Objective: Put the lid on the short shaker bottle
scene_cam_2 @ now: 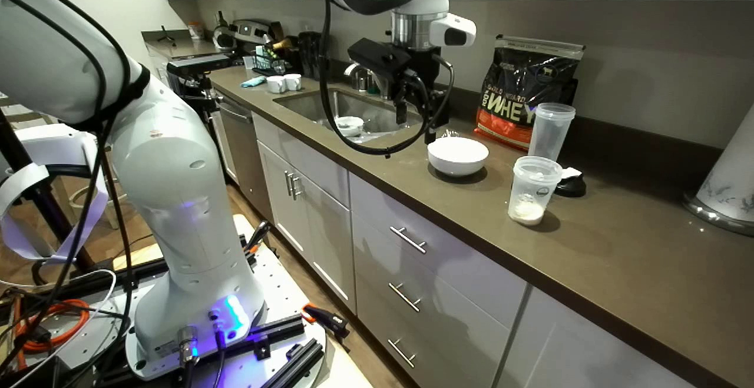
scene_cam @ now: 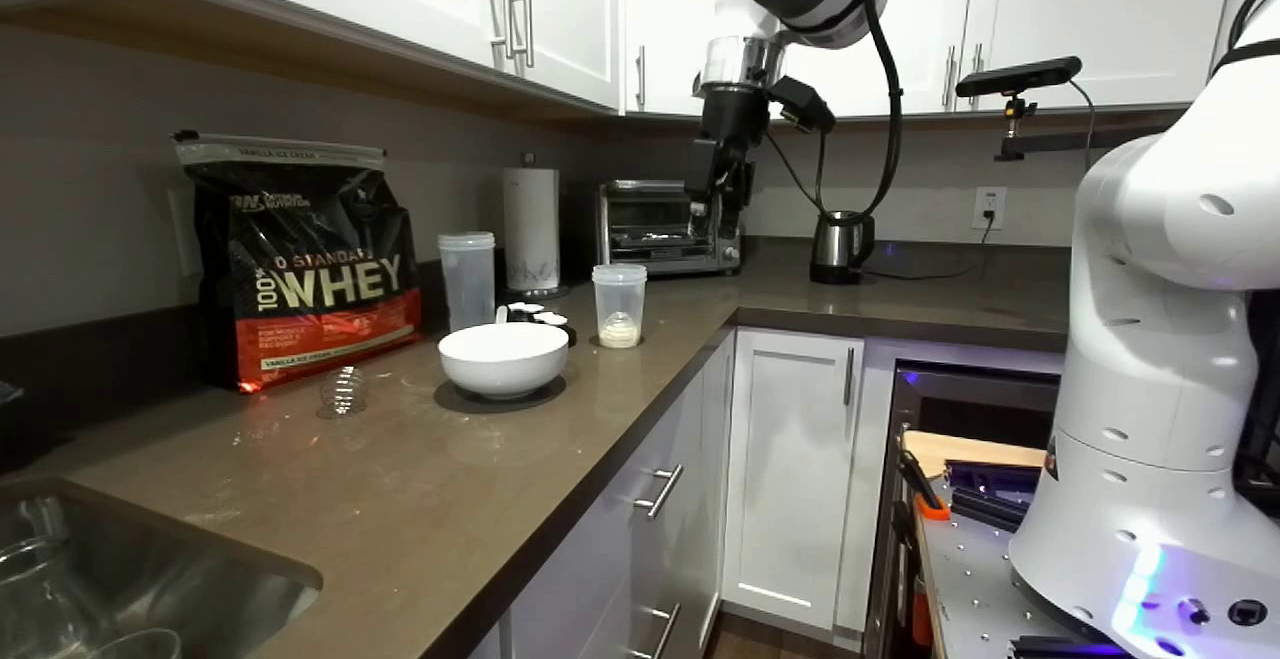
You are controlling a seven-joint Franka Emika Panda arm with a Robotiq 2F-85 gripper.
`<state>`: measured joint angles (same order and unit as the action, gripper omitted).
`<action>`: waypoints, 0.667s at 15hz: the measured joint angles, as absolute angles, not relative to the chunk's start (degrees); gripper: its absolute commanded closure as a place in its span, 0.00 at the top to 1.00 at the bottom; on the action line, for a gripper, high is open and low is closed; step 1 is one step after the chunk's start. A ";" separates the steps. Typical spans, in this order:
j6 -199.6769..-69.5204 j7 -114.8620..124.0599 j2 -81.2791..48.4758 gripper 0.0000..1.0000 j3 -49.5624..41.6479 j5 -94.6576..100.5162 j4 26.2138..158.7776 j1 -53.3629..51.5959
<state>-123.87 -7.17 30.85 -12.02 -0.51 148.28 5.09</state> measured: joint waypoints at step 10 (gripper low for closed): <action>-123.87 -7.17 30.85 1.00 -11.51 -0.59 148.26 5.08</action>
<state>-123.87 -7.17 30.85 -11.51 -0.59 148.26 5.08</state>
